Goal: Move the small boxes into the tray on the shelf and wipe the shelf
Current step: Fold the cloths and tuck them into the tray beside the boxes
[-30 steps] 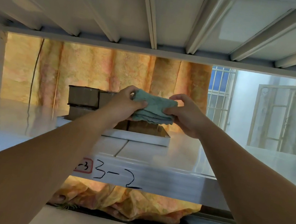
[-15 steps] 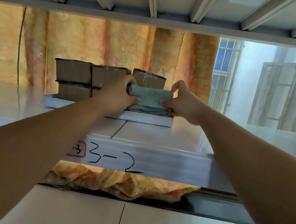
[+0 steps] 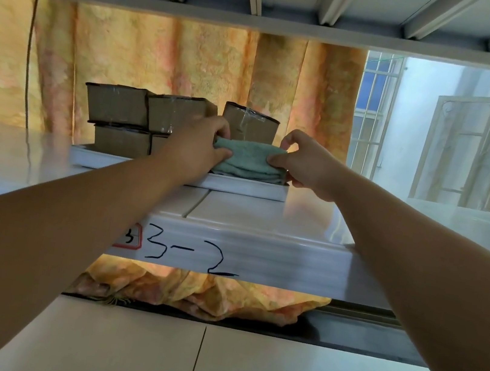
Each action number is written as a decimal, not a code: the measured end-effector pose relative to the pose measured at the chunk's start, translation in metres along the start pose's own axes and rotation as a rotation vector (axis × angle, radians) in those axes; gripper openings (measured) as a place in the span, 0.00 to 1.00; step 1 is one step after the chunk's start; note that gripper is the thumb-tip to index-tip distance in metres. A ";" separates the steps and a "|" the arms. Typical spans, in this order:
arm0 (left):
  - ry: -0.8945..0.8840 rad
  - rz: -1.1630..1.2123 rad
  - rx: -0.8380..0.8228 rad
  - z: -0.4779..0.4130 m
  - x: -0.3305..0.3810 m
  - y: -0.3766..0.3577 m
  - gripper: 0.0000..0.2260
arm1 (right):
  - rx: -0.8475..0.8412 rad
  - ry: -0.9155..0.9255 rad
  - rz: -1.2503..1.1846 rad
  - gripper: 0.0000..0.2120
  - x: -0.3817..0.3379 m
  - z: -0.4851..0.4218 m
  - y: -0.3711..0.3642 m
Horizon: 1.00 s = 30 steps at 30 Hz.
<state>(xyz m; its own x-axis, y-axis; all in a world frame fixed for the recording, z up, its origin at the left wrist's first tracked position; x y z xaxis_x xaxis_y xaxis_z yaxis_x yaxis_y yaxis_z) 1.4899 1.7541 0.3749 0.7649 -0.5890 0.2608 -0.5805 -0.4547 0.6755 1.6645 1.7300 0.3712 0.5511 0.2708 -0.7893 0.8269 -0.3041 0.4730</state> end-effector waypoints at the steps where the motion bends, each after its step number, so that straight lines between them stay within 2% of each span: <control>1: 0.008 -0.030 -0.011 0.000 0.001 -0.001 0.06 | -0.004 -0.002 0.017 0.10 0.000 0.000 0.000; 8: 0.010 -0.145 -0.060 0.001 0.004 -0.003 0.11 | -0.003 0.060 0.152 0.11 -0.006 0.004 0.000; 12: 0.010 -0.131 -0.038 0.001 0.004 0.002 0.14 | -0.018 0.056 0.237 0.14 -0.004 0.005 -0.002; 15: -0.070 -0.205 -0.024 0.004 0.010 0.005 0.19 | -0.022 0.047 0.235 0.13 -0.003 0.004 -0.002; 17: -0.139 -0.239 -0.082 0.008 0.017 0.002 0.21 | -0.026 0.043 0.240 0.13 -0.003 0.004 -0.002; 21: -0.194 -0.187 -0.222 0.013 0.021 -0.004 0.20 | -0.031 0.037 0.264 0.12 -0.002 0.004 -0.003; 25: -0.168 -0.158 -0.239 0.013 0.019 -0.005 0.16 | -0.051 0.027 0.274 0.10 -0.003 0.004 -0.004; 30: -0.172 -0.139 -0.222 0.011 0.017 -0.004 0.15 | -0.049 -0.044 0.153 0.09 -0.001 0.001 -0.003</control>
<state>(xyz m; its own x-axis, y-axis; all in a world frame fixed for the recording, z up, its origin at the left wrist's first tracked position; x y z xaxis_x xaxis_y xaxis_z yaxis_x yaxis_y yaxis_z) 1.5023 1.7386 0.3686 0.7632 -0.6444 0.0473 -0.3839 -0.3933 0.8354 1.6613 1.7300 0.3705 0.6668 0.1838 -0.7222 0.7385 -0.2932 0.6072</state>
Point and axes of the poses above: each hand's wrist, its own z-axis away from the middle knuckle, its own y-axis out of the back of the hand, x = y × z, the point moved 5 cm from there along -z, towards the middle knuckle, and after that the axes turned 6 degrees about -z, right-handed, at the moved point
